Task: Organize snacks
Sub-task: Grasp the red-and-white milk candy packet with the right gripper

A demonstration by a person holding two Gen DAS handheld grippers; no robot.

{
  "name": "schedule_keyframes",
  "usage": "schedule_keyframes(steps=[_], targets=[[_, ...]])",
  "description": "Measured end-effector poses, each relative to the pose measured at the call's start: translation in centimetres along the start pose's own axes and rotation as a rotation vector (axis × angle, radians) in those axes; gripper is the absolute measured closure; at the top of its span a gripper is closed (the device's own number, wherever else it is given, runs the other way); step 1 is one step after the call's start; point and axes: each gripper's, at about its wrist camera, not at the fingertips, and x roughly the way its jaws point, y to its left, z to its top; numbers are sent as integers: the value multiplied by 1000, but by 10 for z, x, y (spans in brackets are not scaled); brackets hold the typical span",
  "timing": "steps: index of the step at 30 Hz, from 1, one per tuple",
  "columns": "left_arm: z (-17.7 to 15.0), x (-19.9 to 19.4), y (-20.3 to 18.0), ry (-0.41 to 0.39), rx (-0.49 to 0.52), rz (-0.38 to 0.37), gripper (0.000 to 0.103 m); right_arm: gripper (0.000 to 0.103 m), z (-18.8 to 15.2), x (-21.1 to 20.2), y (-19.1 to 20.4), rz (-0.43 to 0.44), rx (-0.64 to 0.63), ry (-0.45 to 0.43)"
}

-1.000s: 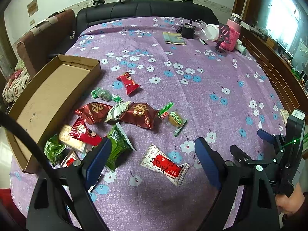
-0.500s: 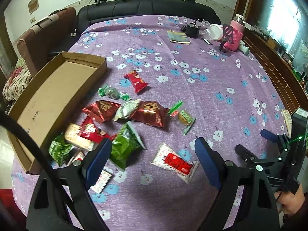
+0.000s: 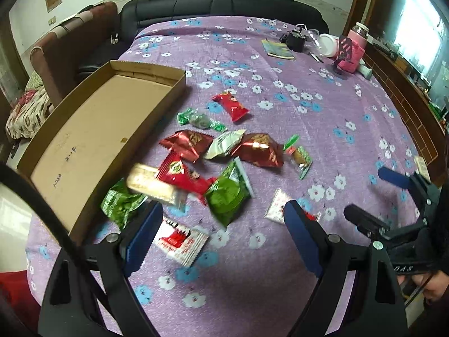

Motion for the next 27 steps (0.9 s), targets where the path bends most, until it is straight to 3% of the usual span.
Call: schedule_keyframes(steps=[16, 26, 27], targets=[[1, 5, 2, 10, -22, 12, 15, 1, 4, 4, 7, 23, -26, 19], [-11, -4, 31, 40, -4, 31, 15, 2, 13, 22, 45, 133, -144, 58], [-14, -6, 35, 47, 5, 34, 15, 7, 14, 27, 49, 137, -160, 69]])
